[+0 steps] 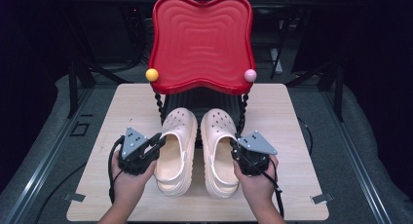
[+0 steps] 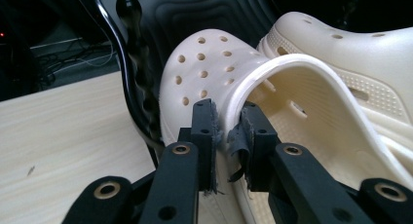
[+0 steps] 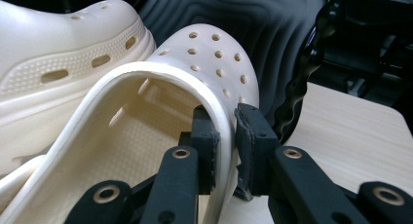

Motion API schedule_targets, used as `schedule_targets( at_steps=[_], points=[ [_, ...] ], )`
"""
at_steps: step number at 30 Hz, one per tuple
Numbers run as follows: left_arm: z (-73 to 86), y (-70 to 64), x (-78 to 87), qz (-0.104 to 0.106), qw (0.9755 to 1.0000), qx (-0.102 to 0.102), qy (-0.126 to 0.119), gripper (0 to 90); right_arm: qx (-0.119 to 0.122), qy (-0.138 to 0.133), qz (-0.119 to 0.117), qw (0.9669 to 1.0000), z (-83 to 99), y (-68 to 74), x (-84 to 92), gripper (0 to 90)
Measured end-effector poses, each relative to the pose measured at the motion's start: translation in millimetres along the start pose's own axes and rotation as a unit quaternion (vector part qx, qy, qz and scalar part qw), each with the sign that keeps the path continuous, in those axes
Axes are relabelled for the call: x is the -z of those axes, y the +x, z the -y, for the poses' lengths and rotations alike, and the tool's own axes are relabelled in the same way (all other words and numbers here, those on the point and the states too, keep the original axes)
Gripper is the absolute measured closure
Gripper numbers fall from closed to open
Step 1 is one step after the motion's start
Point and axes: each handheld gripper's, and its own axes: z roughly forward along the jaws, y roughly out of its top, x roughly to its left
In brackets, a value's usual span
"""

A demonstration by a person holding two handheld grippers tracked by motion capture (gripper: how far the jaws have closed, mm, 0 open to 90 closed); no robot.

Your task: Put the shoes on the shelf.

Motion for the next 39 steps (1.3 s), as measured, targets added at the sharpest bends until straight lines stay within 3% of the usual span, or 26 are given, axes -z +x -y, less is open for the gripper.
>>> schedule_targets(
  at_steps=[6, 14, 17, 24, 30, 35, 37, 39],
  points=[
    [-14.6, 5.0, -22.1, -0.016, 0.9998, 0.003, -0.007, 79.7, 0.008, 0.003, 0.015, 0.9999, -11.6, -7.1, -20.8, 78.3],
    [-19.5, 12.7, -46.1, -0.031, 0.9994, 0.001, -0.016, 81.1, 0.01, -0.007, 0.029, 0.9995, -25.2, -12.7, -41.6, 78.5],
    [-25.9, 9.8, -49.6, -0.048, 0.9983, -0.021, -0.025, 81.8, 0.008, -0.008, 0.031, 0.9995, -28.5, -13.0, -47.0, 79.0],
    [-34.3, 12.1, -59.6, -0.06, 0.9976, -0.017, -0.031, 82.7, 0.008, -0.014, 0.04, 0.9991, -33.5, -11.3, -59.6, 79.4],
    [-41.5, 13.8, -67.1, -0.07, 0.9963, -0.032, -0.038, 82.9, 0.004, -0.019, 0.047, 0.9987, -39.2, -14.2, -64.4, 79.7],
    [-42.9, 12.4, -74.9, -0.069, 0.9956, -0.049, -0.041, 82.8, 0.006, -0.032, 0.061, 0.9976, -44.3, -13.8, -68.6, 79.6],
    [-38.5, 12.2, -77.7, -0.063, 0.996, -0.05, -0.039, 82.4, 0.01, -0.028, 0.067, 0.9973, -43.4, -12.8, -73.9, 79.5],
    [-34.9, 9.7, -78.8, -0.063, 0.9953, -0.063, -0.038, 81.4, 0.016, -0.023, 0.065, 0.9975, -40.3, -12.3, -77.6, 79.1]
  ],
)
